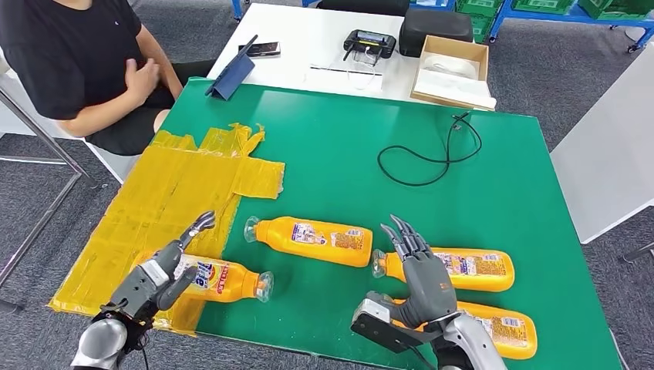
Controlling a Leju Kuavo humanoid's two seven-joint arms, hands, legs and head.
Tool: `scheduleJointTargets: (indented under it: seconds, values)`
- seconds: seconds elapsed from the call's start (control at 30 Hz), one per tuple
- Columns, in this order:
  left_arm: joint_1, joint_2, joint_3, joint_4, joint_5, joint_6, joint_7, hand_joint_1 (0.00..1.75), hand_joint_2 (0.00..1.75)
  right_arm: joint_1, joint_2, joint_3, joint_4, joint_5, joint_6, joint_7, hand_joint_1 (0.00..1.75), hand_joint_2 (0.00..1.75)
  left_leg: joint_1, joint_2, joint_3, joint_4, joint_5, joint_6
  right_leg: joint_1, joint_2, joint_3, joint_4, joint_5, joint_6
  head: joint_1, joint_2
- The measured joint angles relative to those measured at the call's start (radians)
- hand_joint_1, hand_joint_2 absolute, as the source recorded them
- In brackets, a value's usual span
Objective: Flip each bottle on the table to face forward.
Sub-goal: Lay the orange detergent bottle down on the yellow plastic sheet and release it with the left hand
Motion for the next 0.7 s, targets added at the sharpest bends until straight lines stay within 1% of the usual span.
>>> scheduleJointTargets:
  seconds: [0.13,0.3,0.57,0.7]
  values:
    - [0.0,-0.029,0.014,-0.022,0.105,-0.053,0.029,0.0,0.0,-0.035,-0.003,0.001,0.037,0.021,0.014,0.021,0.0,1.75,0.0,0.0,-0.001,0.0,0.0,0.0,0.0,0.0,-0.001,0.0,0.0,0.0,0.0,0.0]
    - [-0.001,-0.053,0.013,-0.043,0.182,-0.087,0.06,0.0,0.0,-0.088,-0.003,0.004,0.103,0.003,0.061,0.037,0.0,1.75,0.0,0.0,-0.001,0.0,0.0,0.0,0.0,0.0,-0.001,0.0,0.0,0.0,0.0,0.0]
    - [-0.048,-0.06,-0.009,-0.04,0.218,-0.1,0.08,0.0,0.0,-0.237,0.016,0.044,0.251,0.017,0.129,0.089,0.0,1.75,0.0,0.0,-0.001,0.0,0.001,0.001,0.0,0.0,-0.001,0.0,0.0,0.0,0.0,0.0]
    - [-0.065,-0.06,-0.014,-0.03,0.222,-0.101,0.082,0.0,0.0,-0.288,0.029,0.07,0.299,0.006,0.147,0.099,0.0,1.75,0.0,0.0,-0.001,0.0,0.001,0.001,0.0,0.0,-0.001,0.001,0.0,0.0,0.0,0.0]
